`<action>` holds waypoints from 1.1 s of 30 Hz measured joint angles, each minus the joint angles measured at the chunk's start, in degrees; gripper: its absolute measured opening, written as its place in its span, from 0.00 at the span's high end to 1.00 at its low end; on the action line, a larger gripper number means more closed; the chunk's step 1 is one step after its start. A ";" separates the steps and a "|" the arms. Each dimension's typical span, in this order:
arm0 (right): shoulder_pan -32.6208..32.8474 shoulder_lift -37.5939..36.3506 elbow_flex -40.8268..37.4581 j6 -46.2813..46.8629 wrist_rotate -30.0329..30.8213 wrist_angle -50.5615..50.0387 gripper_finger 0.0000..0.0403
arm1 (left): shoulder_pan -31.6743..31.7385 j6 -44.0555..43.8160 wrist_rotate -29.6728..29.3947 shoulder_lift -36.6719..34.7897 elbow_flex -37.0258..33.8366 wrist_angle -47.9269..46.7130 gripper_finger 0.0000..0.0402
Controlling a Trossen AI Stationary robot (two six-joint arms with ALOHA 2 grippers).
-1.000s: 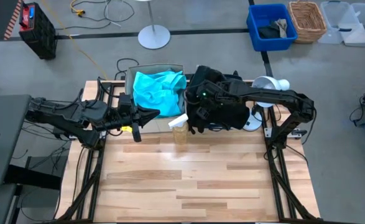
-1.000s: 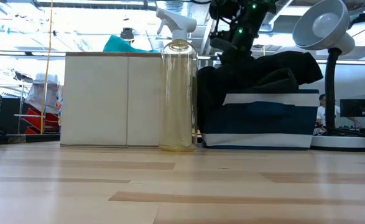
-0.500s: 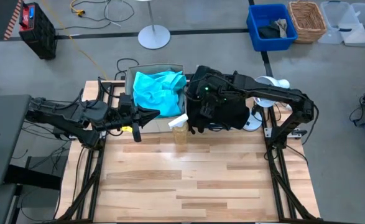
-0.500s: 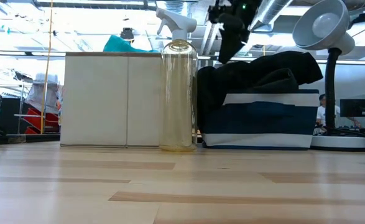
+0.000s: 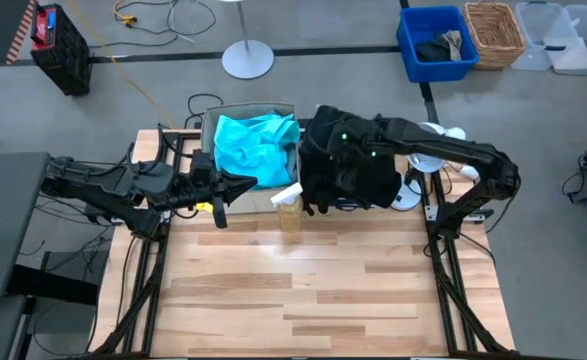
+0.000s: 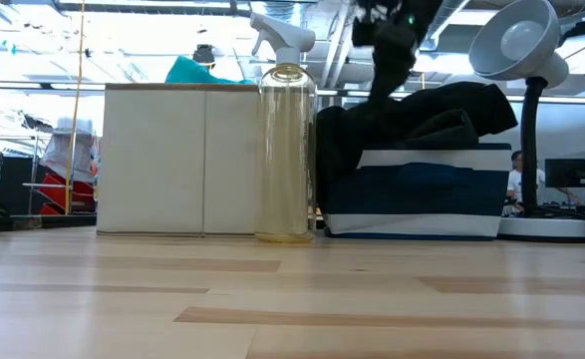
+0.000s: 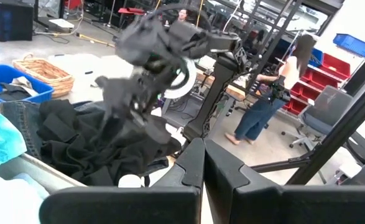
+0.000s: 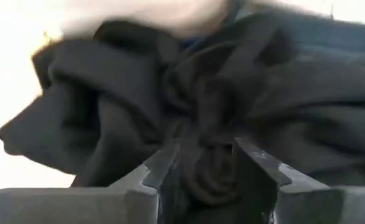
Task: Sort clothes
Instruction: Put the black shirt into the blue laundry organizer
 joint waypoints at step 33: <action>2.14 -6.00 -10.71 7.44 2.11 13.23 0.76 | 0.00 -0.59 -0.52 0.00 0.00 -0.29 1.00</action>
